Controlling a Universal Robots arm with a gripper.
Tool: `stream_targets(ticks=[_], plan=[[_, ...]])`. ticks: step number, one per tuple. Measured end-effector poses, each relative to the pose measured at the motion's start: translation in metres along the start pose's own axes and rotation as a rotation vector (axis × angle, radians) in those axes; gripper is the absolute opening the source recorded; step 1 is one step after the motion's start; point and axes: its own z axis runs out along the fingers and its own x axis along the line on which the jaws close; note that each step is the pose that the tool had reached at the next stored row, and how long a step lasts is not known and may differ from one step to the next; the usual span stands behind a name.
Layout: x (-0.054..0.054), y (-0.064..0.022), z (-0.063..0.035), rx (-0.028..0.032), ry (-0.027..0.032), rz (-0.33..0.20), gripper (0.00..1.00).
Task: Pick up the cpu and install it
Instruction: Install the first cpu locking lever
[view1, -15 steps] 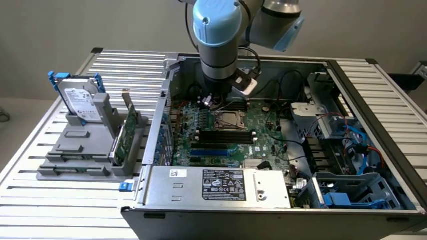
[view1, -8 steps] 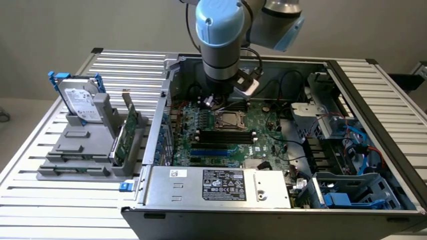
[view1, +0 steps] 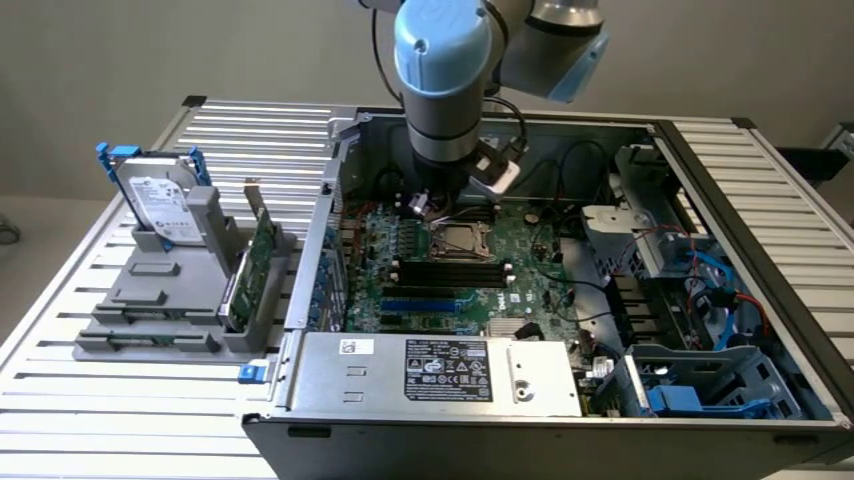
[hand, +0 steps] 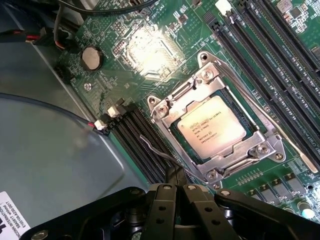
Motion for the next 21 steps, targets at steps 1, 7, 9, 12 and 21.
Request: stream_targets(ticks=[1,7,9,12,21], plan=[[-0.0001,0.0005,0.0002,0.0002,-0.0002,0.000,0.11],[0.0003,0.0036,0.0016,0.0017,-0.0020,0.002,0.11],[0.0007,0.0044,0.0021,0.0023,-0.0025,0.003,0.11],[0.0010,0.0051,0.0026,0.0023,-0.0029,0.006,0.11],[0.0025,0.0058,0.0037,0.0002,-0.0038,0.027,0.11]])
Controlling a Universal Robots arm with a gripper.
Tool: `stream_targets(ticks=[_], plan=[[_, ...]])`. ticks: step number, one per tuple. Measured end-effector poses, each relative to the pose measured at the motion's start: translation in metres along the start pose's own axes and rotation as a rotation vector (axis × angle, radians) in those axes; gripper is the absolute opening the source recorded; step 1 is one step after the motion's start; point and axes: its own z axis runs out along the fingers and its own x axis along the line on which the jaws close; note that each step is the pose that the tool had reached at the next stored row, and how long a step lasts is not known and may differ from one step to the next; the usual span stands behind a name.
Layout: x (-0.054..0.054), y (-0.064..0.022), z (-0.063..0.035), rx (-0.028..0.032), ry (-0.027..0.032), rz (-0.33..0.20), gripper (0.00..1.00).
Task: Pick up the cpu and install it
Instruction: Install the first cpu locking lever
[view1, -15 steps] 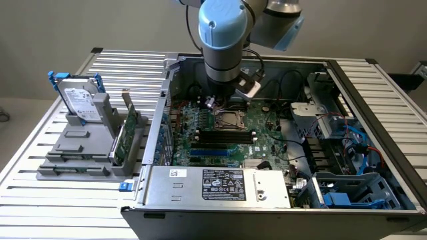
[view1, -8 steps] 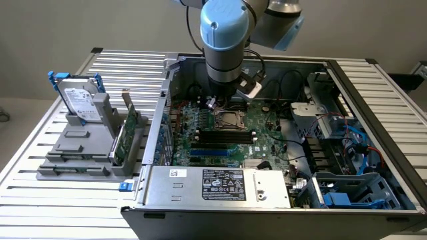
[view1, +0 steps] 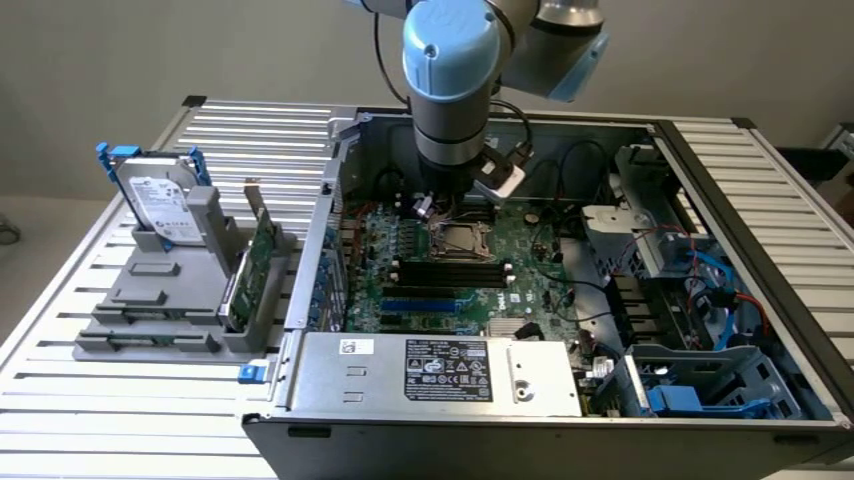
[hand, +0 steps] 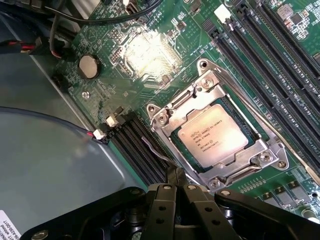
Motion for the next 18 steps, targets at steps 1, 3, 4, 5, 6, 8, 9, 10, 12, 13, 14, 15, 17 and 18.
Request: stream_targets(ticks=[1,3,4,5,6,8,9,10,12,13,14,15,17,18], plan=[[0.0004,-0.0003,0.0002,-0.0008,0.0000,0.003,0.11],[0.0012,-0.0011,0.0006,-0.0027,0.0004,0.012,0.11],[0.0016,-0.0014,0.0009,-0.0037,0.0007,0.016,0.11],[0.0020,-0.0018,0.0011,-0.0046,0.0012,0.021,0.11],[0.0024,-0.0021,0.0014,-0.0056,0.0015,0.025,0.11],[0.0025,-0.0022,0.0015,-0.0064,0.0014,0.032,0.11],[0.0025,-0.0023,0.0016,-0.0062,0.0008,0.034,0.11],[0.0025,-0.0022,0.0016,-0.0057,0.0002,0.036,0.11],[0.0027,-0.0019,0.0017,-0.0049,-0.0011,0.038,0.11],[0.0030,-0.0017,0.0017,-0.0047,-0.0013,0.039,0.11],[0.0032,-0.0014,0.0018,-0.0048,-0.0014,0.039,0.11],[0.0035,-0.0010,0.0019,-0.0048,-0.0015,0.040,0.11],[0.0040,-0.0004,0.0021,-0.0048,-0.0014,0.041,0.11],[0.0042,-0.0001,0.0021,-0.0047,-0.0016,0.041,0.11]])
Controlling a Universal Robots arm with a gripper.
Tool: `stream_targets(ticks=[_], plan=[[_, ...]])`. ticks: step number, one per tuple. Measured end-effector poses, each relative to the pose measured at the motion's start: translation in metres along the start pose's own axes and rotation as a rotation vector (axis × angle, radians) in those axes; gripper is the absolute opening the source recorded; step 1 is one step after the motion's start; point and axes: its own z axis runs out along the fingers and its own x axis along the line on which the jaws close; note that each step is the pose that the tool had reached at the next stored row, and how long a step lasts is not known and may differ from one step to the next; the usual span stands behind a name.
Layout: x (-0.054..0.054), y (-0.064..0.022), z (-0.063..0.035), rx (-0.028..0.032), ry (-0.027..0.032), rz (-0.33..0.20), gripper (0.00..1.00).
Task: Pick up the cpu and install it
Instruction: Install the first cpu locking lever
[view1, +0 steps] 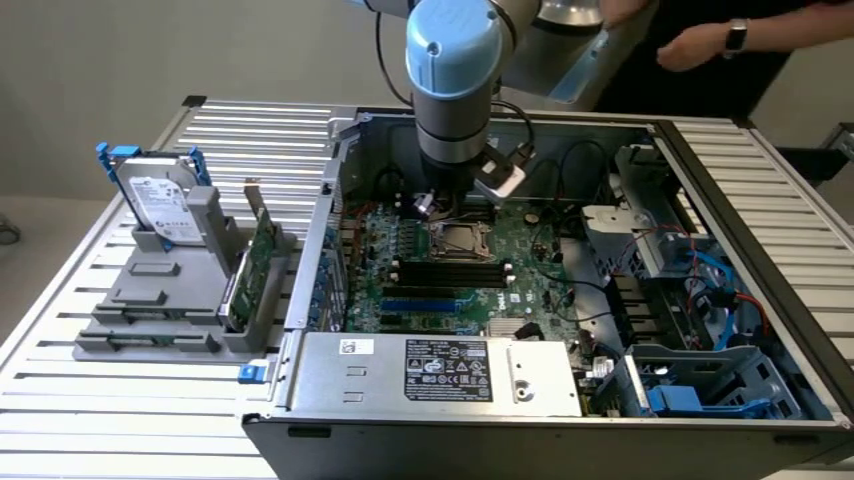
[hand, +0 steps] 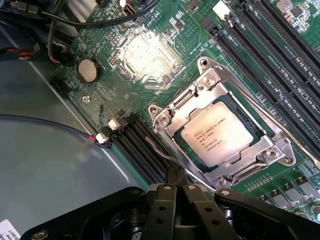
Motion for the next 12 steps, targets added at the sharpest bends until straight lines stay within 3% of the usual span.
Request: stream_targets(ticks=[12], plan=[[0.0020,0.0025,0.0007,0.0021,-0.0031,0.008,0.11]])
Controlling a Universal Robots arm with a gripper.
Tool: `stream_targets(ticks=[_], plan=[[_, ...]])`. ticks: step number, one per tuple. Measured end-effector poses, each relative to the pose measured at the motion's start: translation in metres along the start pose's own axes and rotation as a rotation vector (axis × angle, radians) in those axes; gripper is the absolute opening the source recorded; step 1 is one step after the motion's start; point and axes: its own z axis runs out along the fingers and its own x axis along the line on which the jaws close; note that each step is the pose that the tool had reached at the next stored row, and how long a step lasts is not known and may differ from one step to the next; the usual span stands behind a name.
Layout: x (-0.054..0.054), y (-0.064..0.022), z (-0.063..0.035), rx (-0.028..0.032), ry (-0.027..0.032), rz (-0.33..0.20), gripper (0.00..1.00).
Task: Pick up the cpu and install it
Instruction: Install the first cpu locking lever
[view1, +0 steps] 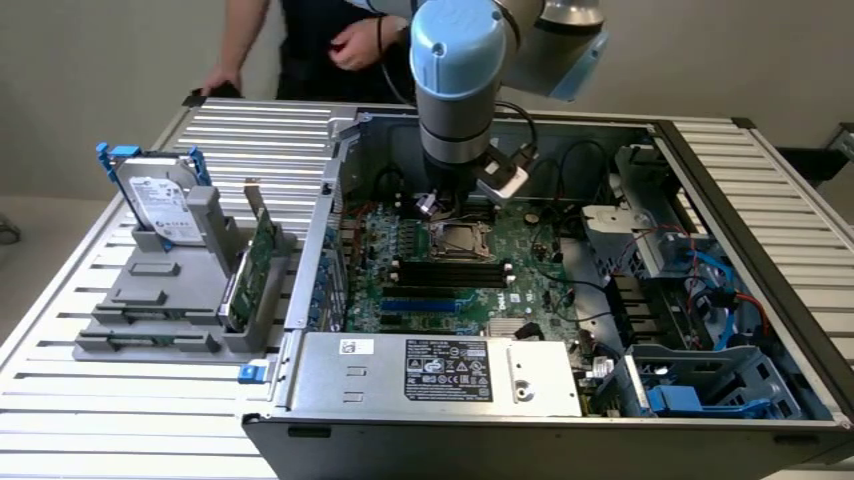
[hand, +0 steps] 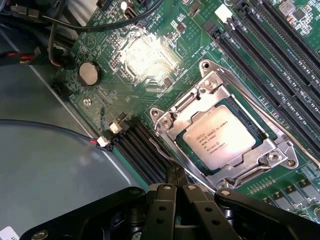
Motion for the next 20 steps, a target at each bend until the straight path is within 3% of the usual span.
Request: stream_targets(ticks=[8,15,20], plan=[[0.0034,0.0037,0.0005,0.0091,-0.0092,0.006,0.11],[0.0040,0.0044,0.0007,0.0133,-0.0141,0.009,0.11],[0.0045,0.0048,0.0008,0.0098,-0.0193,0.009,0.11]])
